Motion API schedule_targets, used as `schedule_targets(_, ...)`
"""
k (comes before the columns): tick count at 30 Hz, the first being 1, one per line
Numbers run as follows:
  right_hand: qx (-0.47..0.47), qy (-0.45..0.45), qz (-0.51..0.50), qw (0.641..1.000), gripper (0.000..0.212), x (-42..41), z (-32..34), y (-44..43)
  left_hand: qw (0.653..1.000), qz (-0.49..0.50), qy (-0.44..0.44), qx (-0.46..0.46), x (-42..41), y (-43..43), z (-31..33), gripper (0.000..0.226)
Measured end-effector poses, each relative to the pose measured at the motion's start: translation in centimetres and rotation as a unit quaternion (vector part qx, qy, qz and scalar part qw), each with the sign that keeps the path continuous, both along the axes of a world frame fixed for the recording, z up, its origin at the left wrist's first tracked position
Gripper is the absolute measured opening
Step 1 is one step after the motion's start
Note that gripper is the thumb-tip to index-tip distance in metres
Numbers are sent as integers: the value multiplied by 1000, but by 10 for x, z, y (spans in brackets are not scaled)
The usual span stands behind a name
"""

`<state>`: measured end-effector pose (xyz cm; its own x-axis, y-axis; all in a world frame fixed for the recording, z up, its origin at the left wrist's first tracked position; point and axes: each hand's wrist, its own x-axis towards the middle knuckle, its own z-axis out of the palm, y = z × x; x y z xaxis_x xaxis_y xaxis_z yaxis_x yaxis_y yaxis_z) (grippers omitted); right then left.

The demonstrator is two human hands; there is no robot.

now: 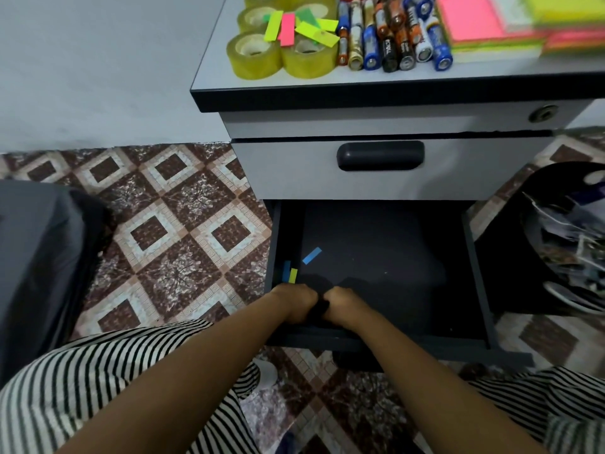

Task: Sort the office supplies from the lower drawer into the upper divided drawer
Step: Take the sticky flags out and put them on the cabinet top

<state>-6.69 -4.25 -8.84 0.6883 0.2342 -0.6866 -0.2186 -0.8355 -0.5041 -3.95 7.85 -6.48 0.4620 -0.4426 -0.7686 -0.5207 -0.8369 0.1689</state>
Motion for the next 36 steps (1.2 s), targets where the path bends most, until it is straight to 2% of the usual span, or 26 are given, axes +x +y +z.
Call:
schedule_targets(7,71,27,-43,996,26,0,-2,-4,994,95,16,-41,5,-1,1,32)
schedule_targets(11,59,20,-25,998,23,-1,-3,-3,989,124,17,-75,12,-2,7,28)
schedule_targets(17,24,-39,-36,998,24,1,-6,-8,981,164,-4,-100,26,-3,18,20)
schedule_targets(19,9,-57,-37,998,24,1,-6,-9,963,227,6,-144,32,-3,20,18)
schedule_targets(22,-17,-57,0,998,25,-1,-5,-5,899,375,52,-220,35,-3,25,20)
schedule_targets(24,-27,-59,46,997,29,-1,-3,0,862,430,80,-254,37,-1,25,22)
schedule_targets(25,-42,-71,84,993,33,0,-2,2,859,434,81,-260,37,-1,25,18)
schedule_targets(28,-93,-110,164,976,34,5,6,6,877,407,45,-251,38,1,25,9)
schedule_targets(36,-68,-99,205,971,24,7,6,6,874,410,21,-262,38,2,21,16)
